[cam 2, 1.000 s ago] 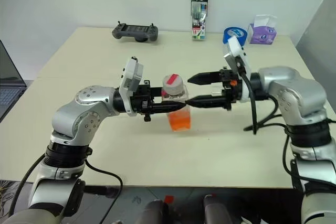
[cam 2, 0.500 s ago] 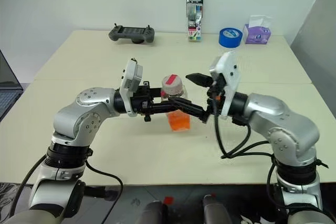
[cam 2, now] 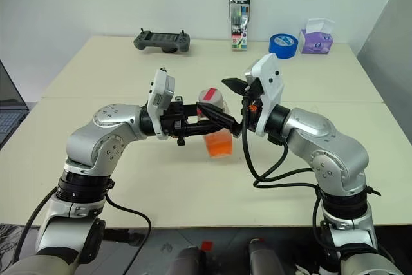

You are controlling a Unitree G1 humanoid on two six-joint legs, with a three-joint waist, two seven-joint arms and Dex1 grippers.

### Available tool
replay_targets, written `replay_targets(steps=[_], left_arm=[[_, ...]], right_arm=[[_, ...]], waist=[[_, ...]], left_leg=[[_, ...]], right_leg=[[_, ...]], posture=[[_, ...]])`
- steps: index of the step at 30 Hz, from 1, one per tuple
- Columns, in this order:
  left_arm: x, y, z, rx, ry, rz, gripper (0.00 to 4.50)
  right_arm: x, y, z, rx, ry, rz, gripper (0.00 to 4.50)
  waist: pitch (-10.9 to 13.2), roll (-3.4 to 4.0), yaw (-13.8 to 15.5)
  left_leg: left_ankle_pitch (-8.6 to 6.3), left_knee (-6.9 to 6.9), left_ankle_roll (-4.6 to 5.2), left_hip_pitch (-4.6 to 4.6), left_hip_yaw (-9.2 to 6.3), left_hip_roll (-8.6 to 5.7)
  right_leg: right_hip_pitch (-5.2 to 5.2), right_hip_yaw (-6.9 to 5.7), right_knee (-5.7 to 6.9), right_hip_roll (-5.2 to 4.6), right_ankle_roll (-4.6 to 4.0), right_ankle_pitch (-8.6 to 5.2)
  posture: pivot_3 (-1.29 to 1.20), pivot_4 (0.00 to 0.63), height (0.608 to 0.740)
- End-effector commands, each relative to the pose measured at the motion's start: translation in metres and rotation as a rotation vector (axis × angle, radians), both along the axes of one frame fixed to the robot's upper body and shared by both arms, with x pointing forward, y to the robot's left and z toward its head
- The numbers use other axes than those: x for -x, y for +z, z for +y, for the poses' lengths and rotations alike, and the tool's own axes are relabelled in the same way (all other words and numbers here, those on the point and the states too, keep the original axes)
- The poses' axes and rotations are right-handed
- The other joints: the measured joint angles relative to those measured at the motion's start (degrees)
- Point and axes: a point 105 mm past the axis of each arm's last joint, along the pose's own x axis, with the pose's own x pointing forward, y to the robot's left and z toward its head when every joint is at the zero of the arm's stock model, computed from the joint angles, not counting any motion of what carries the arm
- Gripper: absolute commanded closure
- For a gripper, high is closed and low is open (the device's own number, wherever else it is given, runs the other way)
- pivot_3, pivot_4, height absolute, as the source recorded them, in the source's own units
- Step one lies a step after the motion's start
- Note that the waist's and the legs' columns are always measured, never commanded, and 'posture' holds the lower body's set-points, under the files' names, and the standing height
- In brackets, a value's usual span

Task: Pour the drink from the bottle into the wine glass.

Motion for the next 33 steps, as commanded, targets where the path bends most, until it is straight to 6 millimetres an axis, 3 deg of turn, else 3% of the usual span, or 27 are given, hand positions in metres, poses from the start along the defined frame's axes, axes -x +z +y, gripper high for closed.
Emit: replay_targets(steps=[1,11,20,33], left_arm=[[0.003,0.015,0.000,0.013,-0.012,-0.070,2.67],[0.003,0.014,-0.001,0.015,-0.014,-0.072,2.67],[0.003,0.013,-0.002,0.011,-0.018,-0.074,2.67],[0.003,0.013,0.000,0.006,-0.011,-0.077,2.67]], right_arm=[[0.002,0.011,-0.008,-0.005,-0.007,-0.060,0.02],[0.010,0.012,-0.026,0.040,0.007,-0.060,0.02],[0.029,0.016,-0.009,0.013,0.134,-0.056,0.02],[0.004,0.013,0.006,-0.006,0.060,-0.107,0.02]], waist=[[0.00,0.00,0.01],[0.00,0.00,0.02],[0.00,0.00,-0.02],[0.00,0.00,0.01]], left_leg=[[0.00,-0.01,0.00,0.00,0.01,0.00],[0.00,-0.01,0.00,0.00,-0.01,0.00],[0.00,-0.02,0.01,0.00,-0.04,-0.01],[0.00,-0.01,0.00,-0.01,-0.01,0.01]], right_leg=[[0.00,0.00,0.00,0.00,-0.02,0.01],[0.00,0.00,0.00,0.00,0.00,0.00],[0.00,0.01,0.01,0.02,0.00,0.00],[0.00,0.00,0.00,0.00,-0.05,0.03]], posture=[[0.00,0.150,0.740],[0.00,0.150,0.740],[0.00,0.150,0.740],[0.00,0.150,0.740]])
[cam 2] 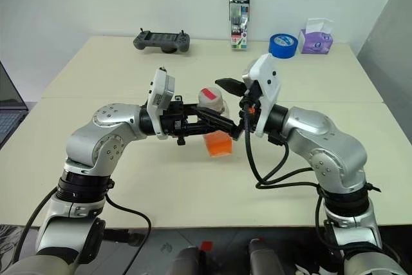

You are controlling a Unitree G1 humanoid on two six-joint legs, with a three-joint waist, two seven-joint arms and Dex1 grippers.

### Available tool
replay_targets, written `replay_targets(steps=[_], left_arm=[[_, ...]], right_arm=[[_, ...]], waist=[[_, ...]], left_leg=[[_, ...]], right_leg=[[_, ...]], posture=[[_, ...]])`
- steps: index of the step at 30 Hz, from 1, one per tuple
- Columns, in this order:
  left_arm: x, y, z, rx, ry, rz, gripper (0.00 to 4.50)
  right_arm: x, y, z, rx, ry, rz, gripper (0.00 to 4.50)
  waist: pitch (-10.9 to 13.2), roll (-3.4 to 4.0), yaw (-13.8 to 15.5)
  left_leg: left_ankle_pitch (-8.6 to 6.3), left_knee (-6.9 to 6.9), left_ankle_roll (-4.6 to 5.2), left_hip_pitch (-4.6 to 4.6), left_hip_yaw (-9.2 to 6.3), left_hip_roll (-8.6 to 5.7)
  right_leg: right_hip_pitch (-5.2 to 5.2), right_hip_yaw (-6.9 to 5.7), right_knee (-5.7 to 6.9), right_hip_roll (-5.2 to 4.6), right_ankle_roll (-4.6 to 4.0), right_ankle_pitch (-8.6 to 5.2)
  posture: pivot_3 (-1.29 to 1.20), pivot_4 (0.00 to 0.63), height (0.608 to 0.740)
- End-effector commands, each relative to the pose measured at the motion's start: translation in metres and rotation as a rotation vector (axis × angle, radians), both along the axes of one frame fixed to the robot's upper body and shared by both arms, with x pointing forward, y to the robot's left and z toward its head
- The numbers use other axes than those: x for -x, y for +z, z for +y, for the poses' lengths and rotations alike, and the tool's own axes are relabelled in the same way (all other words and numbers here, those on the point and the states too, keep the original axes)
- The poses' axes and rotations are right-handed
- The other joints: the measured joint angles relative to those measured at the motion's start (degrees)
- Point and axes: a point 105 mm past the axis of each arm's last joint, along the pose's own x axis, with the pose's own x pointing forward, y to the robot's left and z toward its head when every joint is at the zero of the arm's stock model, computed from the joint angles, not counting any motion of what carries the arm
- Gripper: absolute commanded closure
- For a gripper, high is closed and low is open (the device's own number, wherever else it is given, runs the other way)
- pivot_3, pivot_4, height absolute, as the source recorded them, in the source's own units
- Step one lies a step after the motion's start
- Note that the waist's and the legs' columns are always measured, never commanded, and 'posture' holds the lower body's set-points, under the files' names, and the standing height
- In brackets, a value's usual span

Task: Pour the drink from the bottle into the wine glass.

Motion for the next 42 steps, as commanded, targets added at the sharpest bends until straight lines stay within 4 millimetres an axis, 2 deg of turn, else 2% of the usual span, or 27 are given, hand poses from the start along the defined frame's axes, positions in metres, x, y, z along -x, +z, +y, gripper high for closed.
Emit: replay_targets(steps=[1,12,22,32,36,42], left_arm=[[0.004,0.012,0.000,0.007,-0.013,-0.059,2.67],[0.002,0.011,0.000,0.009,-0.009,-0.059,2.67],[0.002,0.010,-0.001,0.009,-0.014,-0.055,2.67],[0.002,0.010,-0.001,0.006,-0.010,-0.056,2.67],[0.001,0.011,0.000,0.004,-0.007,-0.060,2.67],[0.001,0.011,0.001,0.004,0.002,-0.062,2.67]], right_arm=[[0.003,0.012,0.000,-0.017,-0.004,-0.070,0.02],[0.010,0.006,-0.016,-0.012,-0.027,-0.030,0.02],[0.019,0.007,-0.014,-0.024,0.000,-0.005,0.02],[0.009,0.012,-0.006,-0.037,-0.008,-0.025,0.02],[-0.001,0.013,-0.007,-0.038,-0.036,-0.040,0.02],[-0.002,0.010,-0.014,-0.029,-0.053,-0.038,0.02]], waist=[[0.00,0.00,0.01],[0.00,0.00,0.01],[0.00,0.00,-0.02],[0.00,0.00,-0.02],[0.00,0.00,-0.01],[0.00,0.00,-0.01]], left_leg=[[0.00,0.00,0.00,0.00,0.01,0.00],[0.00,0.00,0.00,0.00,-0.04,0.00],[0.00,-0.01,0.00,0.01,-0.05,-0.01],[0.00,0.00,0.00,0.02,-0.03,-0.01],[0.00,0.00,0.00,0.02,-0.02,-0.01],[0.00,-0.01,0.00,0.00,-0.03,0.00]], right_leg=[[0.00,0.00,0.00,0.00,-0.03,0.02],[0.01,0.00,0.01,-0.01,-0.04,0.03],[0.01,0.00,0.02,0.01,-0.03,0.02],[0.01,0.00,0.02,0.01,0.05,-0.03],[0.00,0.00,0.02,0.01,0.03,-0.02],[0.00,0.00,0.00,0.00,-0.05,0.03]], posture=[[0.00,0.150,0.740],[0.00,0.150,0.740],[0.00,0.150,0.740],[0.00,0.150,0.740],[0.00,0.150,0.740],[0.00,0.150,0.740]])
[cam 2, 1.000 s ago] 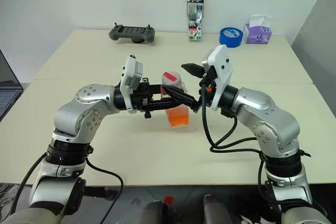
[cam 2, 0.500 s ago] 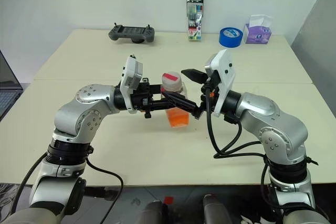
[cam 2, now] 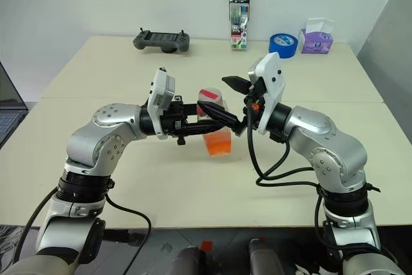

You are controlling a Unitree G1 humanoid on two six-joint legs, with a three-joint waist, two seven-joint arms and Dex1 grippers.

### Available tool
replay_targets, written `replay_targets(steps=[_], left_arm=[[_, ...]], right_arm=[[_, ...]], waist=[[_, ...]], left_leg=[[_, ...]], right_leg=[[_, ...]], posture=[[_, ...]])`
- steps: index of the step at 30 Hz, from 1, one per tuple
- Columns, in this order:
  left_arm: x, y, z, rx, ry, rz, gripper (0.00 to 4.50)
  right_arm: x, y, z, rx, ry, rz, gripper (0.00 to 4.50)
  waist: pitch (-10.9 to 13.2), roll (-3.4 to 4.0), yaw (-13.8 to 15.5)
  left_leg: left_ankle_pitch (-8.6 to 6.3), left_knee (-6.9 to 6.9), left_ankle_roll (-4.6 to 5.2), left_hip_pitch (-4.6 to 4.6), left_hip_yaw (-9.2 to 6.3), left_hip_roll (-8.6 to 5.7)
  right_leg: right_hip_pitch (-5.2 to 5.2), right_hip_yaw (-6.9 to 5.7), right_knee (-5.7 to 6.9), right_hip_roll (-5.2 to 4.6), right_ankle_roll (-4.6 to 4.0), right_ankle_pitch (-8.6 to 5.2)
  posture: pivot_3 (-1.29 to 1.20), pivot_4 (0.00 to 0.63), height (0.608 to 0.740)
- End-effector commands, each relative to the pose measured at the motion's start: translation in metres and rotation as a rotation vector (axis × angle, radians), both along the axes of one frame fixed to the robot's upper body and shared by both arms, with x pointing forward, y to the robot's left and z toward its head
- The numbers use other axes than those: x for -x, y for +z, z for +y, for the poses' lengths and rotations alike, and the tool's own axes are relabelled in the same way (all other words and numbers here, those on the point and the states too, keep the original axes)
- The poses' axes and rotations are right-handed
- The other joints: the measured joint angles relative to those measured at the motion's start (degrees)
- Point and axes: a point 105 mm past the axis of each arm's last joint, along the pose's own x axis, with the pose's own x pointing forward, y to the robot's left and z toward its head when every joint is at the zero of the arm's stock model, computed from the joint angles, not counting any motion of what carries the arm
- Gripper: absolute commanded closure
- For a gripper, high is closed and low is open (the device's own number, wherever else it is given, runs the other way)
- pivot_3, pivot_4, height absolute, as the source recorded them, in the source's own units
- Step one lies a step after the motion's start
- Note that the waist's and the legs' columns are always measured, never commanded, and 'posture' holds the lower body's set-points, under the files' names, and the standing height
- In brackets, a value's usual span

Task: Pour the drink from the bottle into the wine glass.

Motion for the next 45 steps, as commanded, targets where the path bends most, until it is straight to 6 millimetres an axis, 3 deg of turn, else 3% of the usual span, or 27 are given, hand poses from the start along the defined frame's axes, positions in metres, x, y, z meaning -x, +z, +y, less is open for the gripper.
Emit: replay_targets(steps=[1,11,26,30,34,36,41,45], left_arm=[[0.003,0.012,0.001,0.012,-0.011,-0.057,2.67],[0.004,0.011,-0.002,0.013,-0.021,-0.058,2.67],[0.005,0.011,-0.001,0.008,-0.019,-0.061,2.67],[0.006,0.010,0.000,0.006,-0.015,-0.062,2.67],[0.006,0.010,0.000,0.005,-0.012,-0.062,2.67],[0.005,0.010,0.000,0.005,-0.011,-0.062,2.67],[0.005,0.010,0.000,0.006,-0.011,-0.061,2.67],[0.006,0.009,0.000,0.006,-0.009,-0.058,2.67]], right_arm=[[0.003,0.009,-0.008,-0.010,-0.020,-0.050,0.02],[0.014,0.008,-0.013,0.011,0.000,-0.044,0.02],[0.016,0.015,0.006,-0.052,0.082,-0.017,0.02],[0.015,0.013,0.007,-0.041,0.083,-0.022,0.86],[0.016,0.011,0.008,-0.026,0.091,-0.024,2.29],[0.018,0.009,0.009,-0.015,0.099,-0.026,2.77],[0.018,0.014,0.008,-0.023,0.095,-0.042,2.77],[0.011,0.047,-0.002,-0.117,0.040,-0.152,2.77]], waist=[[0.00,0.00,0.00],[0.00,0.00,0.00],[0.00,0.00,-0.01],[0.00,0.00,0.01],[0.00,0.00,0.01],[0.00,0.00,0.01],[0.00,0.00,0.01],[0.01,0.01,-0.04]], left_leg=[[0.00,0.00,0.00,0.00,0.00,0.00],[0.00,0.00,0.00,0.01,0.00,-0.01],[0.00,0.01,0.00,0.02,0.00,0.00],[0.00,0.00,0.00,0.00,-0.01,0.01],[0.00,0.00,0.00,0.01,-0.01,0.00],[0.00,0.00,0.00,0.01,-0.02,0.00],[0.00,0.00,0.00,0.01,-0.02,0.00],[0.00,0.00,0.00,0.01,0.00,0.00]], right_leg=[[0.00,0.00,0.00,0.00,0.00,0.00],[0.00,0.00,0.01,0.00,0.00,0.00],[0.00,0.00,0.02,0.01,0.00,0.00],[0.00,0.00,0.01,0.00,0.00,0.00],[0.00,0.00,0.01,0.00,0.00,0.00],[0.00,0.00,0.02,0.00,0.00,0.00],[0.00,-0.01,0.02,0.00,0.00,0.00],[0.00,-0.01,0.02,0.00,0.00,0.00]], posture=[[0.00,0.150,0.740],[0.00,0.150,0.740],[0.00,0.150,0.740],[0.00,0.150,0.740],[0.00,0.150,0.740],[0.00,0.150,0.740],[0.00,0.150,0.740],[0.00,0.150,0.740]])
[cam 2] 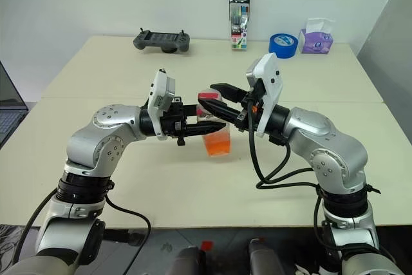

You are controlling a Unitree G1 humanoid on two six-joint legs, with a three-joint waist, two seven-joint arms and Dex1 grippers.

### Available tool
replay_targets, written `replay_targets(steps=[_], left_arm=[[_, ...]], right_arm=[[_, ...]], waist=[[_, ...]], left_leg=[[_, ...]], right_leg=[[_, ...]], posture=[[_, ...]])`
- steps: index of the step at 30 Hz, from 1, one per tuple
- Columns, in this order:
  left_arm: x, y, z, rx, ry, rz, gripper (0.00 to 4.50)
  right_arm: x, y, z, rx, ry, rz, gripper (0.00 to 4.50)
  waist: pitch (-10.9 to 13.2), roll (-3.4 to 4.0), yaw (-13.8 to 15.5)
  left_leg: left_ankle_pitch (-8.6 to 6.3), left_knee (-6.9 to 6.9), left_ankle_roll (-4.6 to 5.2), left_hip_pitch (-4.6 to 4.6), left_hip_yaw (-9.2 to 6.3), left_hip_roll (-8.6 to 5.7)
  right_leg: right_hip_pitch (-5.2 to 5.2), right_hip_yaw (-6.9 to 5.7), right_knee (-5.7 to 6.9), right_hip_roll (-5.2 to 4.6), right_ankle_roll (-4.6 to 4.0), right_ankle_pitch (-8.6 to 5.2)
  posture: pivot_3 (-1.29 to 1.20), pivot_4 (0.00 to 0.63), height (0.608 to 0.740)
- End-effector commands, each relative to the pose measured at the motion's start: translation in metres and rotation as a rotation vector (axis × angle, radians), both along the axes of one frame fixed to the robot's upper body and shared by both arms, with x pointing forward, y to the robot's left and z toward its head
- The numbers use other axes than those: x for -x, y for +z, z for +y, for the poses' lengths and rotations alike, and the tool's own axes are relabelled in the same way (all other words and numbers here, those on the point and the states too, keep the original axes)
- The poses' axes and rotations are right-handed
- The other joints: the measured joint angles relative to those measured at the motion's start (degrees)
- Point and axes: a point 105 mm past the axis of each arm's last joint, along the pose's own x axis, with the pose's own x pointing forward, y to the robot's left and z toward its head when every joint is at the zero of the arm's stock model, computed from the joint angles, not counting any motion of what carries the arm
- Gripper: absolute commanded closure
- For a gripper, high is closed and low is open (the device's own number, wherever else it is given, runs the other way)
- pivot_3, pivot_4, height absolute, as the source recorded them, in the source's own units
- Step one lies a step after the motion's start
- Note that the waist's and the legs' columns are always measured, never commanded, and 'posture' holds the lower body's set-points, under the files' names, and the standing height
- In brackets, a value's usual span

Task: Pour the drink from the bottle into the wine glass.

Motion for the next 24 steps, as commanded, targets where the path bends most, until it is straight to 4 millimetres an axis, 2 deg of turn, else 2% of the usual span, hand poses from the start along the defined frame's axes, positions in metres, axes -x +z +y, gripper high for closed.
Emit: replay_targets(steps=[1,3,6,8,11,14,16,18,20,21,24], left_arm=[[0.007,0.010,-0.002,0.010,-0.025,-0.050,2.67],[0.006,0.010,-0.002,0.011,-0.024,-0.049,2.67],[0.006,0.010,-0.002,0.015,-0.025,-0.048,2.67],[0.006,0.010,-0.003,0.015,-0.027,-0.047,2.67],[0.006,0.009,-0.003,0.014,-0.030,-0.046,2.67],[0.006,0.009,-0.004,0.015,-0.032,-0.044,2.67],[0.006,0.009,-0.004,0.016,-0.032,-0.044,2.67],[0.007,0.009,-0.003,0.016,-0.030,-0.044,2.67],[0.007,0.009,-0.002,0.014,-0.027,-0.043,2.67],[0.007,0.008,-0.002,0.014,-0.027,-0.042,2.67],[0.007,0.008,-0.002,0.013,-0.025,-0.039,2.67]], right_arm=[[0.001,0.049,-0.011,-0.116,-0.040,-0.158,2.77],[-0.002,0.060,-0.015,-0.167,-0.045,-0.142,2.77],[-0.012,0.071,-0.026,-0.328,-0.039,0.020,2.77],[-0.009,0.067,-0.027,-0.301,-0.041,0.028,2.77],[0.001,0.056,-0.024,-0.161,-0.048,-0.070,2.77],[-0.001,0.053,-0.029,-0.126,-0.107,-0.122,2.77],[-0.009,0.046,-0.041,-0.114,-0.205,-0.135,2.77],[-0.023,0.024,-0.070,-0.077,-0.411,-0.127,2.77],[-0.029,-0.006,-0.098,-0.035,-0.590,-0.081,2.77],[-0.029,-0.016,-0.106,-0.017,-0.643,-0.070,2.77],[-0.024,-0.065,-0.121,0.059,-0.764,0.019,2.77]], waist=[[0.00,0.01,-0.06],[0.00,0.01,-0.07],[0.01,0.06,0.01],[0.01,0.06,0.22],[0.02,0.06,0.23],[0.02,0.07,0.09],[0.02,0.06,0.03],[0.01,0.06,0.05],[-0.02,0.01,0.44],[-0.01,0.02,0.47],[0.00,0.04,0.28]], left_leg=[[0.00,0.00,0.00,0.00,0.01,0.00],[0.00,0.00,0.00,0.01,0.02,0.00],[0.00,0.00,0.00,0.01,-0.06,0.07],[0.00,-0.01,0.00,-0.02,-0.07,0.08],[0.00,-0.03,0.00,-0.11,-0.11,0.04],[-0.01,-0.04,0.01,-0.10,-0.03,0.01],[-0.01,-0.04,0.01,-0.07,-0.02,0.00],[-0.01,-0.04,0.01,-0.05,-0.07,-0.01],[-0.01,-0.04,0.01,-0.06,-0.15,-0.02],[-0.01,-0.04,0.01,-0.09,-0.22,-0.02],[0.00,-0.05,0.00,-0.10,-0.06,-0.02]], right_leg=[[-0.01,0.00,0.01,0.00,0.00,0.00],[-0.01,0.00,0.02,0.00,-0.01,0.01],[0.01,0.01,0.01,0.00,-0.02,0.01],[0.00,0.01,0.02,-0.07,-0.02,0.01],[-0.01,-0.01,-0.06,-0.18,-0.02,0.01],[-0.03,0.00,-0.05,-0.18,-0.01,0.01],[-0.03,0.00,-0.02,-0.17,-0.01,0.01],[0.00,0.00,-0.02,-0.12,0.00,0.00],[0.04,-0.01,-0.05,-0.09,0.11,-0.07],[0.05,-0.05,-0.06,-0.09,0.13,-0.08],[-0.01,0.12,-0.02,-0.11,0.10,-0.06]], posture=[[0.00,0.150,0.740],[0.00,0.150,0.740],[0.00,0.150,0.740],[0.00,0.150,0.740],[0.00,0.150,0.740],[0.00,0.150,0.740],[0.00,0.150,0.740],[0.00,0.150,0.740],[0.00,0.150,0.740],[0.00,0.150,0.740],[0.00,0.150,0.740]])
